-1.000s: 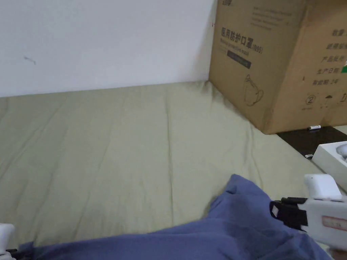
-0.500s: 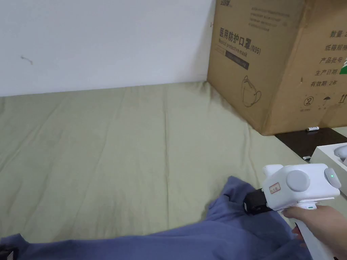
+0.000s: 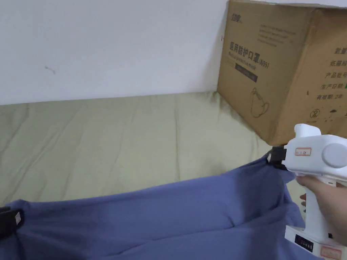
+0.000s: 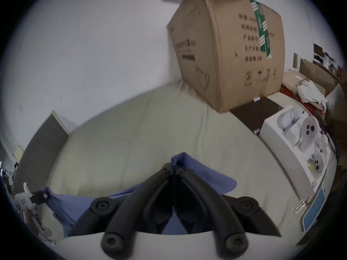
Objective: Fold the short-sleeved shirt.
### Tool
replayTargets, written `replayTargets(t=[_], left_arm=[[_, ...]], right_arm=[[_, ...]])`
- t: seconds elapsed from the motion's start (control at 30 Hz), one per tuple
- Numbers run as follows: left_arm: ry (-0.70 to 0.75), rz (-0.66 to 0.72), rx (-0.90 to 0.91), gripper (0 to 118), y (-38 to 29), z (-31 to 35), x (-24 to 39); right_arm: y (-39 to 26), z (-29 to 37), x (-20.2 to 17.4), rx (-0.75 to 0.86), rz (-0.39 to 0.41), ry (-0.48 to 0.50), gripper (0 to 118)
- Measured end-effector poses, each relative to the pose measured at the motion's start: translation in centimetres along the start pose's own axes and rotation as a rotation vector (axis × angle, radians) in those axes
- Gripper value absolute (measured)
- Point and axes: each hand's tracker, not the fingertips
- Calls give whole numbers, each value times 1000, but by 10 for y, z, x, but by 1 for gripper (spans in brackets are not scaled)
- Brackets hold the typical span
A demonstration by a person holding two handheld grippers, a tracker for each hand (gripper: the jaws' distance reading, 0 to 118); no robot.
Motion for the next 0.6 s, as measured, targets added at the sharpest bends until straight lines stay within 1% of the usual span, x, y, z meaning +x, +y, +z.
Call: replayTargets(t=[0.07, 0.1, 0.2, 0.27, 0.33, 0.4, 0.47, 0.5, 0.53, 0.57, 0.6], left_arm=[[5, -16, -8, 3, 5, 5, 3], [0, -35, -10, 3, 6, 8, 4], [-31, -95, -21, 3, -5, 25, 8], [-56, -104, -51, 3, -24, 41, 7], [-92, -107, -122, 3, -52, 55, 6], [-130, -106, -214, 3, -84, 65, 6], [-218, -55, -328, 3, -116, 68, 6], [-224, -58, -366, 3, -131, 68, 8], [-194, -89, -377, 7, -141, 68, 9], [-166, -112, -372, 18, -150, 66, 9], [-158, -111, -369, 46, -156, 64, 7]], right_arm=[[2, 12, -6, -12, 17, 13, 0], [6, 10, -2, -32, 29, 14, 0], [-15, 30, 1, -67, 110, -3, 0], [-34, 37, 17, -108, 127, -8, 0], [-59, 46, 34, -186, 140, -21, 0], [-86, 50, 57, -262, 117, -42, 0], [-110, 50, 75, -321, 98, -80, 0], [-121, 45, 84, -376, 81, -91, 1], [-130, 42, 90, -415, 59, -107, 5], [-137, 40, 95, -439, 31, -107, 18], [-142, 40, 97, -445, 20, -105, 51]])
